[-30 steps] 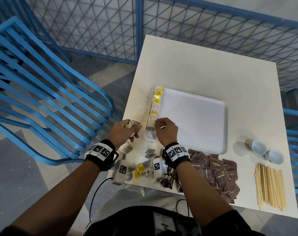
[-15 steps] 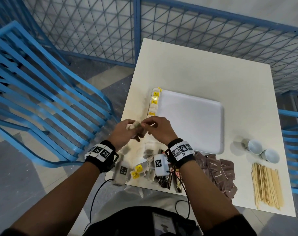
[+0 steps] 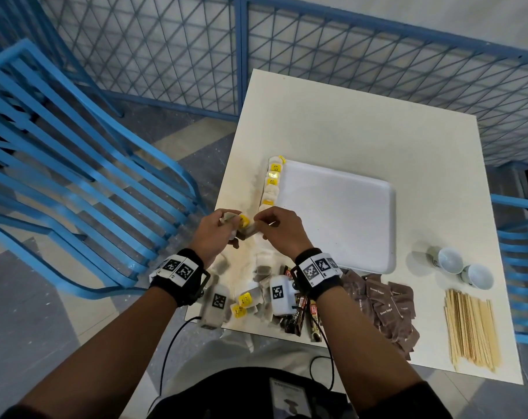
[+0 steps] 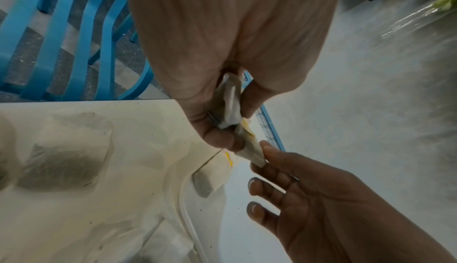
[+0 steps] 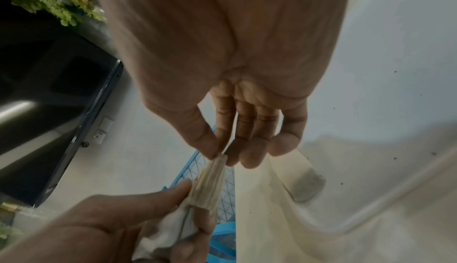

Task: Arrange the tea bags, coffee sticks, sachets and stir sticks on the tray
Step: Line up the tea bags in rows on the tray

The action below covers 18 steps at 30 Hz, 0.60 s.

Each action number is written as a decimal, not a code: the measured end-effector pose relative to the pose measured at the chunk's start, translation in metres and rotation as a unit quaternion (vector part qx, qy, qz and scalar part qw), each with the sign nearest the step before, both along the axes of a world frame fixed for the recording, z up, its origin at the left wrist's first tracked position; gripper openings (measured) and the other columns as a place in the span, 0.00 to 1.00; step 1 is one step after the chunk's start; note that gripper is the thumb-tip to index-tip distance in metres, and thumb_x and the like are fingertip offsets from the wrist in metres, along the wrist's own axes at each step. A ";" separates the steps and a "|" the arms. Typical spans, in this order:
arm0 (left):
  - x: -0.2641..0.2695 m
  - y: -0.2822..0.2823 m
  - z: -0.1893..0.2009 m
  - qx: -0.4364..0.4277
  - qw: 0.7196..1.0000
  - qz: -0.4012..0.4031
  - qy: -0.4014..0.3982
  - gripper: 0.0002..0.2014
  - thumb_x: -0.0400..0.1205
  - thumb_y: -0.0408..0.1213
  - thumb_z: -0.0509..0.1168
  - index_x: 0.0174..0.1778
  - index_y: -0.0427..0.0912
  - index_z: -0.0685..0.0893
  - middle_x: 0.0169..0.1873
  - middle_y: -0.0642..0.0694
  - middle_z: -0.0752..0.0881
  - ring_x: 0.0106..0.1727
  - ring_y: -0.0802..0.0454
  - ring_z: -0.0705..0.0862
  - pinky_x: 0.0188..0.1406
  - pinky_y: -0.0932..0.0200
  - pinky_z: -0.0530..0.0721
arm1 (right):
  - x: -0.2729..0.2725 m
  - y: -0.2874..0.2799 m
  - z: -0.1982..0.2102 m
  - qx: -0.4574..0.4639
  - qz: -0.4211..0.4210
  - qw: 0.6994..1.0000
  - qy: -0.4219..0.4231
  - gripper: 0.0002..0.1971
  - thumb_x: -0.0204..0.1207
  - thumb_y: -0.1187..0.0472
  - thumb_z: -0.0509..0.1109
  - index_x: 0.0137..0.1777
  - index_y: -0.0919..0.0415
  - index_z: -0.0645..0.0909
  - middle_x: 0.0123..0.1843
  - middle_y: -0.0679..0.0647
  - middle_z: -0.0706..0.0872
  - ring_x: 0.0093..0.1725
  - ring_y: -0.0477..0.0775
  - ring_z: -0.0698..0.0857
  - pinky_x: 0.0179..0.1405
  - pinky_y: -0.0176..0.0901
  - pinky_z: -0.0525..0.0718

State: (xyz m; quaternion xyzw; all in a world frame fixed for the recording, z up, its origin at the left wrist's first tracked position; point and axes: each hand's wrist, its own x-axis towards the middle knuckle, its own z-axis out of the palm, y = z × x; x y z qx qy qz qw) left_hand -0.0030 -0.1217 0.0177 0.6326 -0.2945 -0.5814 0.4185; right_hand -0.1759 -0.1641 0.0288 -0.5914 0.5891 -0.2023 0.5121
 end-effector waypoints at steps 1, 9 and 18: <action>0.000 0.000 -0.001 -0.003 1.000 -0.001 -0.004 0.04 0.89 0.29 0.65 0.54 0.34 0.85 0.45 0.29 0.86 0.37 0.41 0.86 0.27 0.53 0.84 | 0.001 0.000 0.001 0.004 0.005 1.000 0.001 0.03 0.77 0.57 0.76 0.50 0.49 0.88 0.45 0.46 0.90 0.42 0.48 0.88 0.50 0.45 0.88; 0.001 0.001 0.001 -0.022 0.999 -0.019 -0.018 0.06 0.88 0.31 0.66 0.54 0.40 0.89 0.43 0.35 0.88 0.38 0.41 0.86 0.33 0.50 0.85 | 0.006 0.000 0.005 -0.046 0.020 0.998 0.024 0.03 0.77 0.57 0.78 0.48 0.55 0.90 0.41 0.44 0.89 0.40 0.35 0.84 0.46 0.30 0.79; -0.001 0.003 0.006 -0.011 1.000 -0.013 0.001 0.07 0.80 0.36 0.77 0.49 0.41 0.87 0.34 0.41 0.86 0.36 0.44 0.81 0.27 0.57 0.72 | 0.006 0.001 0.007 -0.031 -0.058 0.997 -0.047 0.04 0.75 0.61 0.80 0.44 0.53 0.87 0.40 0.52 0.91 0.35 0.51 0.89 0.48 0.55 0.91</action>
